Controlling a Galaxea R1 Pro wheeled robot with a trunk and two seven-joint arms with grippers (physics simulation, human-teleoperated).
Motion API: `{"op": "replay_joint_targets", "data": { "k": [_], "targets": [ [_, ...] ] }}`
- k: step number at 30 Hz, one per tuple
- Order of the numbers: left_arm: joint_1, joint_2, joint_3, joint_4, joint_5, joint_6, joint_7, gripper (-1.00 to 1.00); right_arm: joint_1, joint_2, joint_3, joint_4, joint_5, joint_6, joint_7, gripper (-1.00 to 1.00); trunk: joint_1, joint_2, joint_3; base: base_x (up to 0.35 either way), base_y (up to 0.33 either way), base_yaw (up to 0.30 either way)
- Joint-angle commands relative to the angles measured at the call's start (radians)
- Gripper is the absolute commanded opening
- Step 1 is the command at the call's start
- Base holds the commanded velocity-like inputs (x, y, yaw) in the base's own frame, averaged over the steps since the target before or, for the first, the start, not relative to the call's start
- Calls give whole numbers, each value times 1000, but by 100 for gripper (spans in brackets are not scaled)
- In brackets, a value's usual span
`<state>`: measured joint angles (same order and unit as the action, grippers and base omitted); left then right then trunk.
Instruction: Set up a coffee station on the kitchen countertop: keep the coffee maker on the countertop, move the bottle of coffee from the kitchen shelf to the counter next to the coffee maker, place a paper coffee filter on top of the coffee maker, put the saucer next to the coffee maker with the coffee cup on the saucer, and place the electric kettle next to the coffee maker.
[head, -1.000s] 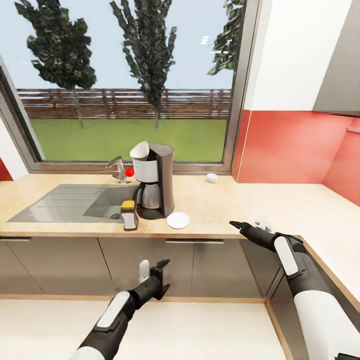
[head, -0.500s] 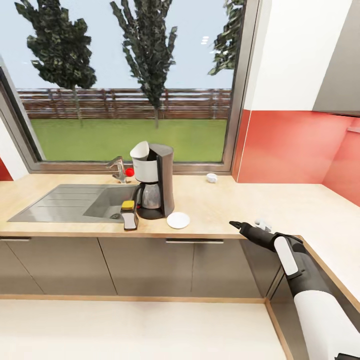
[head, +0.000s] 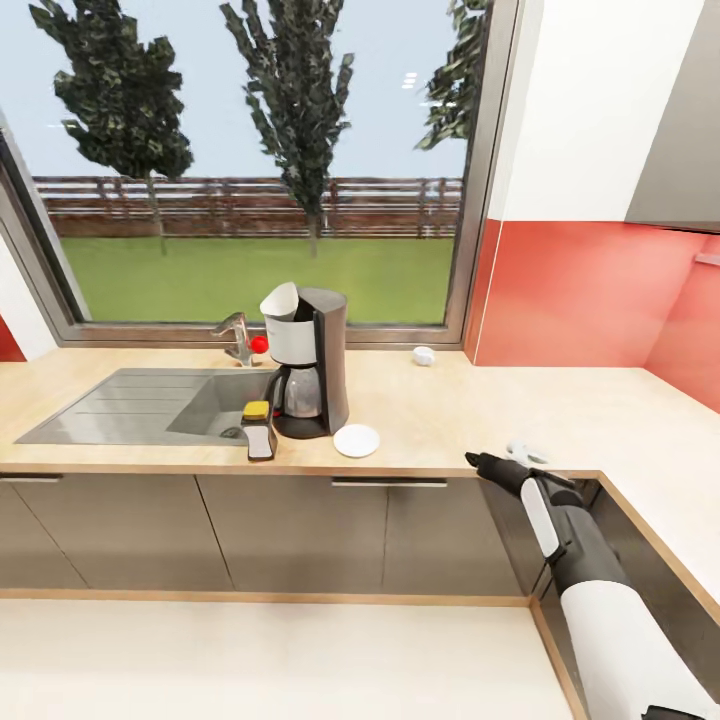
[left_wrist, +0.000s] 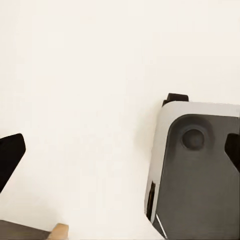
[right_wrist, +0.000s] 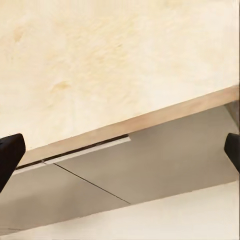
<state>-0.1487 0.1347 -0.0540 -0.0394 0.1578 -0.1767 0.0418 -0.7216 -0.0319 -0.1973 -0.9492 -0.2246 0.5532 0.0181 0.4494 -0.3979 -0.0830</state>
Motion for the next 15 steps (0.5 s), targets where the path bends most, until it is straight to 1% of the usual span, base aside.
{"op": "replay_joint_targets", "data": {
  "k": [1, 2, 4, 5, 7, 8, 10, 11, 13, 14, 15],
  "targets": [
    [4, 6, -7, 4, 1, -6, 9, 100, -1, 10, 1, 3, 9, -11, -41, 100, 1, -2, -2, 0, 0, 0],
    [6, 8, -8, 5, -4, -7, 13, 100, -1, 15, 3, 7, 16, -21, -63, 100, 1, -2, -2, 0, 0, 0],
    [10, 12, -9, 9, -37, -9, 25, 100, -1, 30, 26, 22, 48, -55, -142, 100, 1, -2, -2, 0, 0, 0],
    [11, 12, -10, 9, -49, -9, 27, 100, -1, 33, 35, 23, 56, -62, -158, 100, 1, -2, -2, 0, 0, 0],
    [15, 13, -10, 12, -105, -7, 39, 100, -3, 38, 81, 19, 80, -78, -203, 100, 1, -2, -2, 0, 0, 0],
    [17, 14, -9, 12, -120, -6, 43, 100, -3, 39, 94, 16, 84, -81, -209, 100, 1, -2, -2, 0, 0, 0],
    [35, 14, -8, 13, -162, -4, 68, 100, -5, 42, 141, -3, 95, -86, -228, 100, 1, -2, -2, 0, 0, 0],
    [45, 14, -8, 13, -174, -4, 83, 100, -6, 43, 158, -14, 98, -87, -237, 100, 1, -2, -2, 0, 0, 0],
    [59, 14, -8, 13, -184, -4, 102, 100, -15, 44, 176, -30, 101, -88, -255, 100, 1, -2, -2, 0, 0, 0],
    [69, 14, -8, 13, -188, -4, 112, 100, -28, 45, 185, -36, 101, -88, -272, 100, 1, -2, -2, 0, 0, 0],
    [83, 14, -7, 13, -191, -7, 122, 100, -59, 53, 196, -40, 102, -89, -300, 100, 1, -2, -2, 0, 0, 0]
  ]
}}
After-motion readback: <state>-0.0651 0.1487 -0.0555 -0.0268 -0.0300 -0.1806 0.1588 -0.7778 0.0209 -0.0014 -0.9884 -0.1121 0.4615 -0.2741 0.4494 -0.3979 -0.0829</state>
